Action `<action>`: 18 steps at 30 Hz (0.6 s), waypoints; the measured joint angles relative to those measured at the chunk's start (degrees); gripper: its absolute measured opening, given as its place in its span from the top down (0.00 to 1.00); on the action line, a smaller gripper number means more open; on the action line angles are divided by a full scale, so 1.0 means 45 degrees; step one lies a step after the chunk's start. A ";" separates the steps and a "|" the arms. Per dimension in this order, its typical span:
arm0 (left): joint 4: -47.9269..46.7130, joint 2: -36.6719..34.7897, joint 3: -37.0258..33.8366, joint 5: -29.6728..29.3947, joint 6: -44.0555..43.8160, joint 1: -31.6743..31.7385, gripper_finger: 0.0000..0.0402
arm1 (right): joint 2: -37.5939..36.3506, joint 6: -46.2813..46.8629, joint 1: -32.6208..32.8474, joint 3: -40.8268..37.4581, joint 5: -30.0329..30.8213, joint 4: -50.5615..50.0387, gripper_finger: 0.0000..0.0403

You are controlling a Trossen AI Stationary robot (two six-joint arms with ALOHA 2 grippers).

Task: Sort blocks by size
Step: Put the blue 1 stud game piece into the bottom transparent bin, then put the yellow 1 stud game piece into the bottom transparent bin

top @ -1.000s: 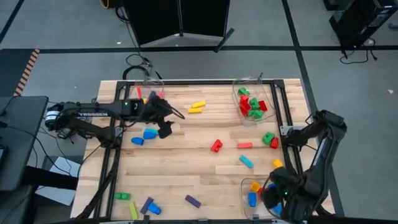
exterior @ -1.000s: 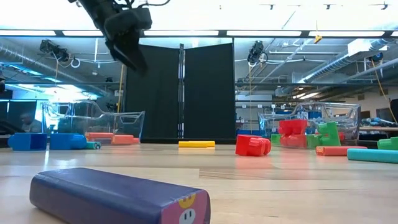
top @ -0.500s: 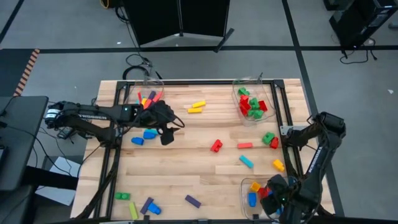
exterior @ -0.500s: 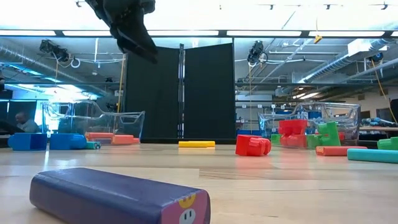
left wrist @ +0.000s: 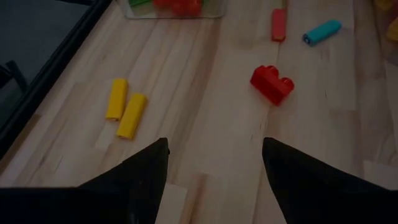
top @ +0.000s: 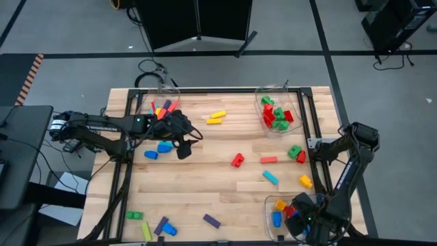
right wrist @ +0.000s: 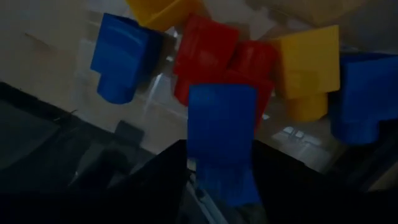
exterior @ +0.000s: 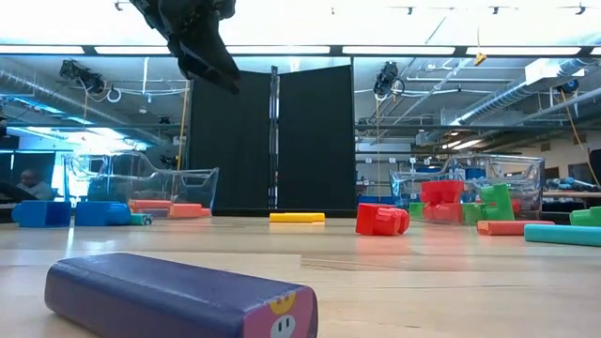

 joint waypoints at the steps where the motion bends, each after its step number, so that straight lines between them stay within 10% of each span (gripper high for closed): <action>1: -0.0005 0.0000 0.0000 -0.0005 0.0000 0.0000 0.34 | -0.0034 -0.0001 0.0011 0.0015 -0.0003 0.0019 0.53; 18: -0.0005 0.0000 0.0000 -0.0015 0.0000 0.0000 0.34 | -0.3031 0.0215 -0.0023 0.0020 0.1004 -0.1962 0.39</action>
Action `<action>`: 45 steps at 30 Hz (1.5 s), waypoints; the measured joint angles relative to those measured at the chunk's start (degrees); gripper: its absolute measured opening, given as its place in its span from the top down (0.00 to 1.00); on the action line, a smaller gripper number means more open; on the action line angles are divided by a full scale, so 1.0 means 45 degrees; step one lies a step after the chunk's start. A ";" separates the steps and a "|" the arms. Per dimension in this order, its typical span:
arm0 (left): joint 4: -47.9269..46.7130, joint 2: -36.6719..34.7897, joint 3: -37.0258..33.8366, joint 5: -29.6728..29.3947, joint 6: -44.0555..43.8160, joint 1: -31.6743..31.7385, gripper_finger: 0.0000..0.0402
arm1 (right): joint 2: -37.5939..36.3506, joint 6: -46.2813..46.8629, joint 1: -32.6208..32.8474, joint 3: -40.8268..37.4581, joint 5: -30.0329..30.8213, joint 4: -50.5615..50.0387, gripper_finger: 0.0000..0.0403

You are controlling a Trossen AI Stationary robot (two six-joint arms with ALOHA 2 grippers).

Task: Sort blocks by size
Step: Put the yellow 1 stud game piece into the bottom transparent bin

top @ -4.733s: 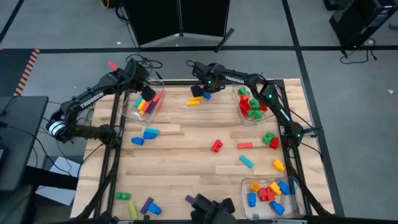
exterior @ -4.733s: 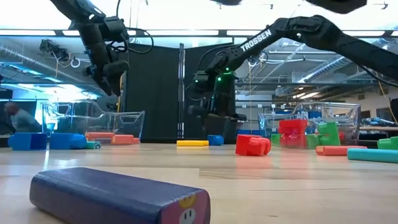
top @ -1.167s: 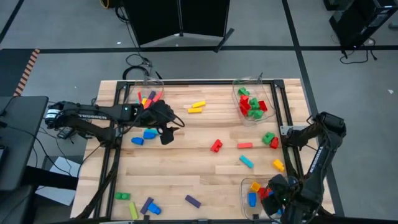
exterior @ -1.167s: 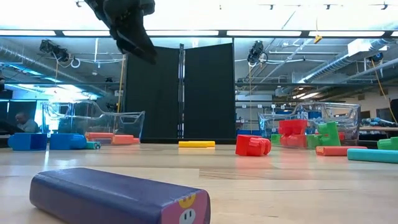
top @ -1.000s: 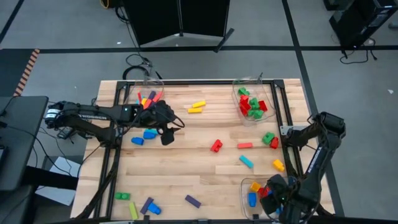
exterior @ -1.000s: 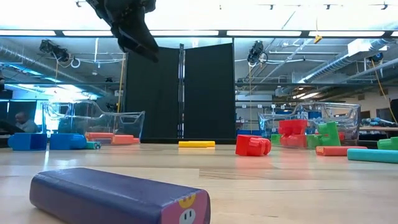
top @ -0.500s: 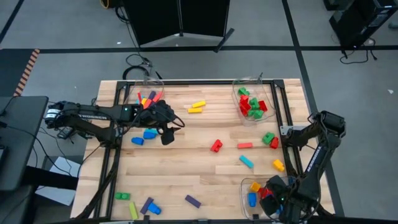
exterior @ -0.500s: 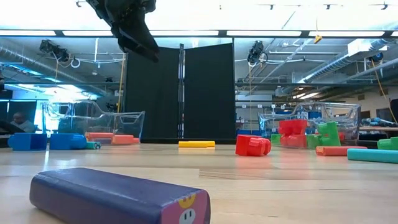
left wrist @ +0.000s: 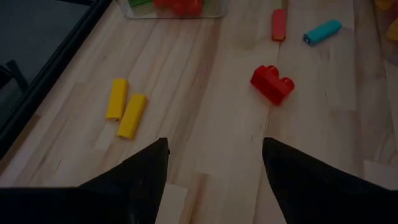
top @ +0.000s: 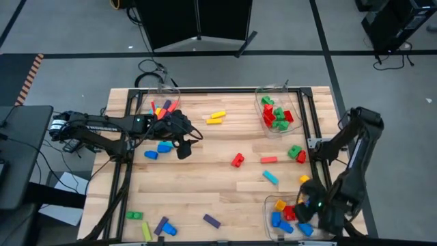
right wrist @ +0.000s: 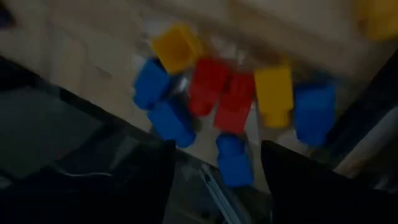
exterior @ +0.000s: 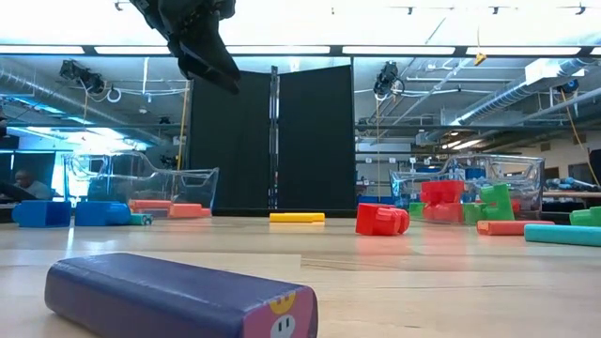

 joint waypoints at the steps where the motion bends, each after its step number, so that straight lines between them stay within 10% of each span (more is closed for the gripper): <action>1: 0.0000 0.0000 0.0000 -0.0003 0.0000 0.0000 0.34 | -0.0332 -0.0030 -0.0034 0.0005 0.0225 -0.0323 0.39; 13: 0.0000 0.0000 0.0000 -0.0034 0.0005 0.0000 0.34 | -0.3458 -0.0785 -0.1196 -0.0122 -0.0503 -0.6170 0.32; 31: -0.0005 0.0000 0.0000 -0.0665 0.0015 0.0010 0.34 | -0.6156 -0.2915 -0.3997 -0.5780 -0.3538 -0.1466 0.18; 45: -0.0005 0.0000 0.0000 -0.1476 0.0015 0.0015 0.34 | -0.4955 -0.5548 -0.6381 -0.6266 -0.5688 -0.0676 0.19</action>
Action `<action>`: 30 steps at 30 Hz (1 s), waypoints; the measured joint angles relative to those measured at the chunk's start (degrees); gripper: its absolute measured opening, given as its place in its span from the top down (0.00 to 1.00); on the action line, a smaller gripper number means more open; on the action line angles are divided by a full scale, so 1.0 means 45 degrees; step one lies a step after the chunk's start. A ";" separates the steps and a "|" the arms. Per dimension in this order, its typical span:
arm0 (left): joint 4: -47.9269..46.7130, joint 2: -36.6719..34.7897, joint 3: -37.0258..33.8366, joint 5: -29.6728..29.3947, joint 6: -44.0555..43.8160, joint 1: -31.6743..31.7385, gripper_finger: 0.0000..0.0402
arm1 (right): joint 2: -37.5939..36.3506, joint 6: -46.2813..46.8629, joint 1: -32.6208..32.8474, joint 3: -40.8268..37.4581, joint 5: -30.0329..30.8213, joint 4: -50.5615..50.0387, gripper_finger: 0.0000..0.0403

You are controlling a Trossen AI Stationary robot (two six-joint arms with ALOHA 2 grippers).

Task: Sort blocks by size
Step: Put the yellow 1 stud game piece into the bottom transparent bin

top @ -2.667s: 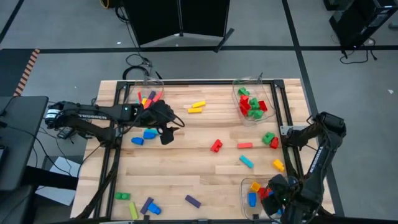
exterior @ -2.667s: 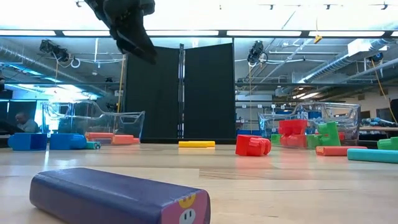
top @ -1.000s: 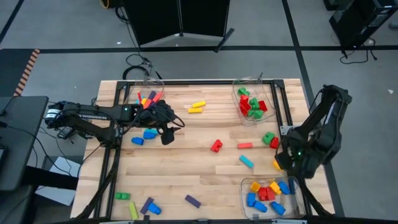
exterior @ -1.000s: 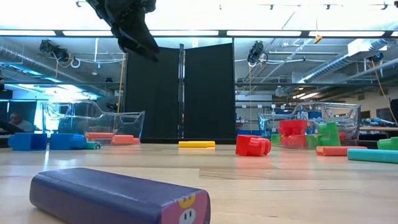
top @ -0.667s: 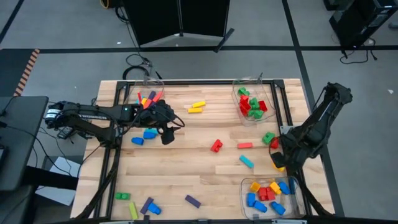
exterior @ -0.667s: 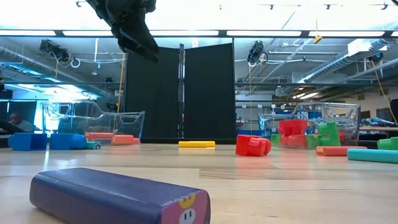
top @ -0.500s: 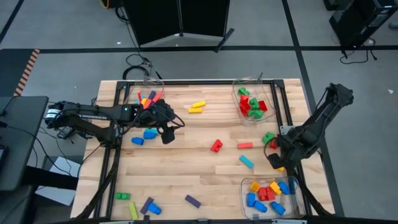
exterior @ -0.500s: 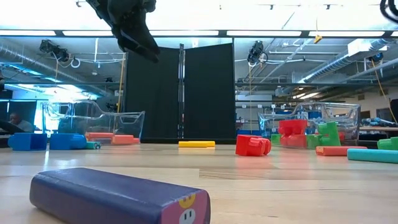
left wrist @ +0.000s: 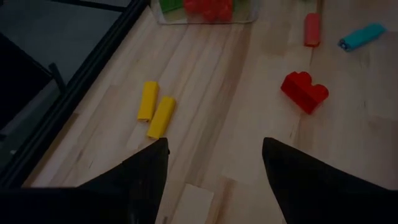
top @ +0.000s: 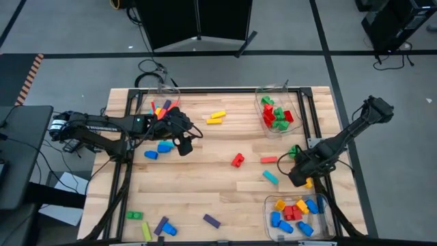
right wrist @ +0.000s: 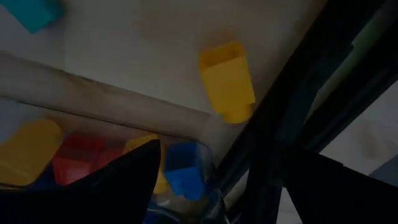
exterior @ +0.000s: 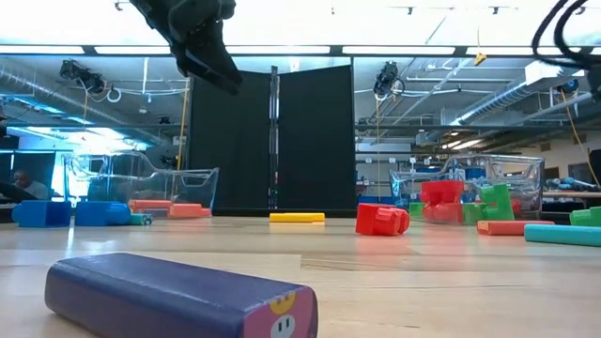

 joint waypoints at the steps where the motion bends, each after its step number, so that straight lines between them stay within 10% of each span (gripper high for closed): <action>1: 0.0000 0.0000 0.0000 -0.0040 0.0003 0.0000 0.34 | 0.0175 -0.0350 -0.0240 0.0000 -0.0242 0.0005 0.19; 30: 0.0000 -0.0002 0.0000 -0.0357 0.0000 0.0000 0.34 | 0.6250 -0.9637 -0.5379 0.0005 -0.3621 -0.0736 0.22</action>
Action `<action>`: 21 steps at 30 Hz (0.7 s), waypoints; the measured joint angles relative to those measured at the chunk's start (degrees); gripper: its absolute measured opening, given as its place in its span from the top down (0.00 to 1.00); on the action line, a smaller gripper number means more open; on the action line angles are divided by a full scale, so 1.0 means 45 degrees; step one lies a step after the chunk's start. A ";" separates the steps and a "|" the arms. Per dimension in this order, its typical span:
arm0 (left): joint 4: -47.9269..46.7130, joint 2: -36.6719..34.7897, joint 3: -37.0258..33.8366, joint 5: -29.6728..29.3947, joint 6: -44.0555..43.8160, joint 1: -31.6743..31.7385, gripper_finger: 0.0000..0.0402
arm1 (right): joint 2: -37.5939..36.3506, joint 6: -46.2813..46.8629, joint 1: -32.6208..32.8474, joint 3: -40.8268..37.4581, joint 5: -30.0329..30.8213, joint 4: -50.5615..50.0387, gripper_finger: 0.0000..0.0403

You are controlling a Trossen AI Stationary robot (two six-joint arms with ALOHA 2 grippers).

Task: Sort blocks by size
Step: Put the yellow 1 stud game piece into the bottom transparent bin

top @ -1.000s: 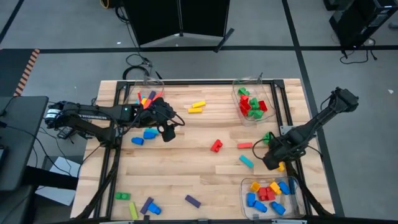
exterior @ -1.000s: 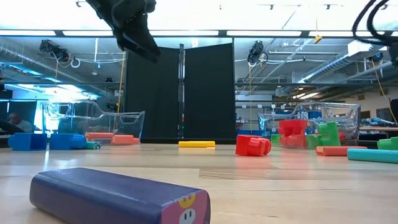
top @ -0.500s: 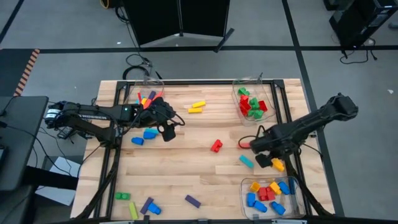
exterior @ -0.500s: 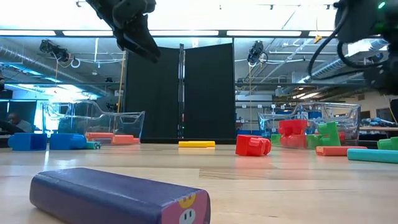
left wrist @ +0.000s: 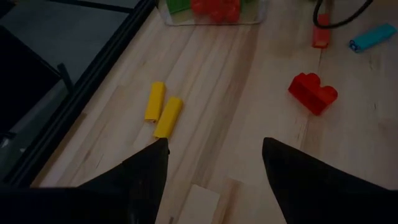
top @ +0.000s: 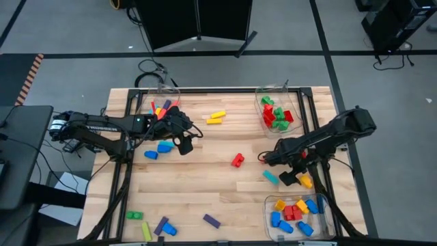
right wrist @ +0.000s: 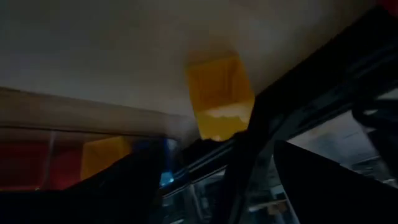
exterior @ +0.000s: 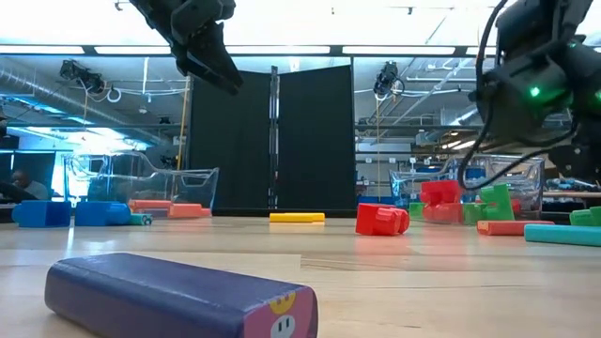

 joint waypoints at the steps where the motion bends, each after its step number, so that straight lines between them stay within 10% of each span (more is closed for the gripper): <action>1: 0.0000 -0.0003 0.0000 -0.0003 0.0000 0.0000 0.34 | 0.0201 -0.0242 0.0000 0.0005 0.0023 0.0058 0.22; 21: -0.0005 -0.0003 0.0000 -0.0280 0.0000 0.0000 0.34 | 0.2561 -0.2497 0.0025 -0.1305 -0.0785 0.1894 0.30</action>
